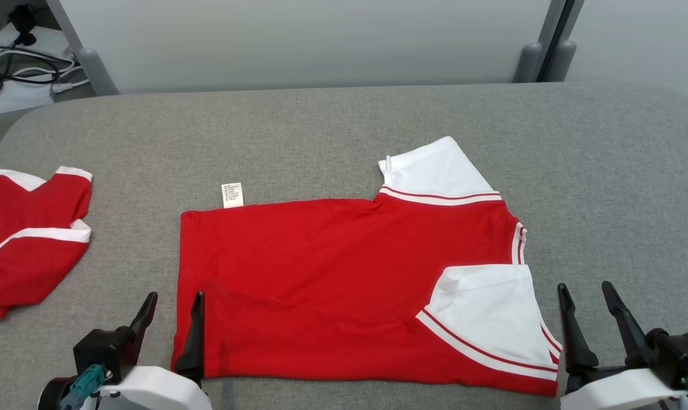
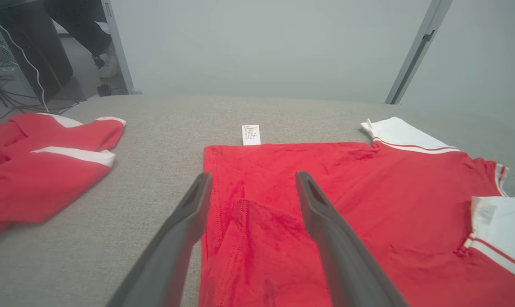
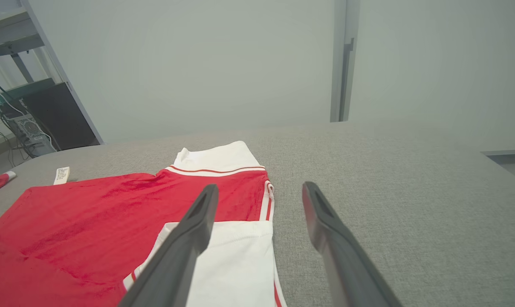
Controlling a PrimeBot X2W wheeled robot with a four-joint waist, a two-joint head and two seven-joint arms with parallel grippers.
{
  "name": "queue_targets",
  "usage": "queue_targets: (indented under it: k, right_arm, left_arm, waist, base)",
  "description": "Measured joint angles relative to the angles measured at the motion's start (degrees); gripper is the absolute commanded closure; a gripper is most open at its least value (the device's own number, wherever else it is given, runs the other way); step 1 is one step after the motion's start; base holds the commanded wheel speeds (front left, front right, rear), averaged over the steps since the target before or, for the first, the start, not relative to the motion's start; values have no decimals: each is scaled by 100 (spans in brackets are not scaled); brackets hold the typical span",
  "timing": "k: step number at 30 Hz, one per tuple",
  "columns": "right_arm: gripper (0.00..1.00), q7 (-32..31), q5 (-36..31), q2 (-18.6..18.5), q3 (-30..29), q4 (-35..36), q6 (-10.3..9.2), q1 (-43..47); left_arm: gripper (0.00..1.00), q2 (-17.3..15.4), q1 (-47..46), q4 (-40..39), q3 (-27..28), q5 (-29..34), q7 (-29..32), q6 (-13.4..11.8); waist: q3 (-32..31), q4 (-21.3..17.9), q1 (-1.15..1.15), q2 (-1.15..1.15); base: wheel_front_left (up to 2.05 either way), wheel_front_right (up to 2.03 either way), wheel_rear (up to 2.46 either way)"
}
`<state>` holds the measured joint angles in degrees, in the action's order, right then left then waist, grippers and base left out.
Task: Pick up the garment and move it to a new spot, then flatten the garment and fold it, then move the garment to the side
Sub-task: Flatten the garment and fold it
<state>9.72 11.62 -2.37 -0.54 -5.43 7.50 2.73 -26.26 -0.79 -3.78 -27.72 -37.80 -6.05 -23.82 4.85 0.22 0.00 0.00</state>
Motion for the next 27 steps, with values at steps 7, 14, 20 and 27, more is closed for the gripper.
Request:
queue_targets:
  k: [7,14,20,27]
  right_arm:
    - [0,40,60,-155,78,-175,0,-428]
    - [0,-151,183,-661,82,-644,0,-1537]
    - [0,-471,382,-1149,364,-1158,0,-2755]
    - [0,-925,792,-1703,892,-1760,0,-3895]
  left_arm:
    - [0,20,-337,38,7,-27,25,45]
    - [0,267,-1261,588,4,-238,151,509]
    - [0,527,-2186,1423,19,-430,183,934]
    - [0,789,-3074,2351,-7,-589,287,1392]
  waist:
    - [264,-37,0,0]
    - [747,114,0,0]
    - [1255,297,0,0]
    - [1770,524,0,0]
  base:
    - [0,0,0]
    - [0,0,0]
    - [0,0,0]
    - [0,0,0]
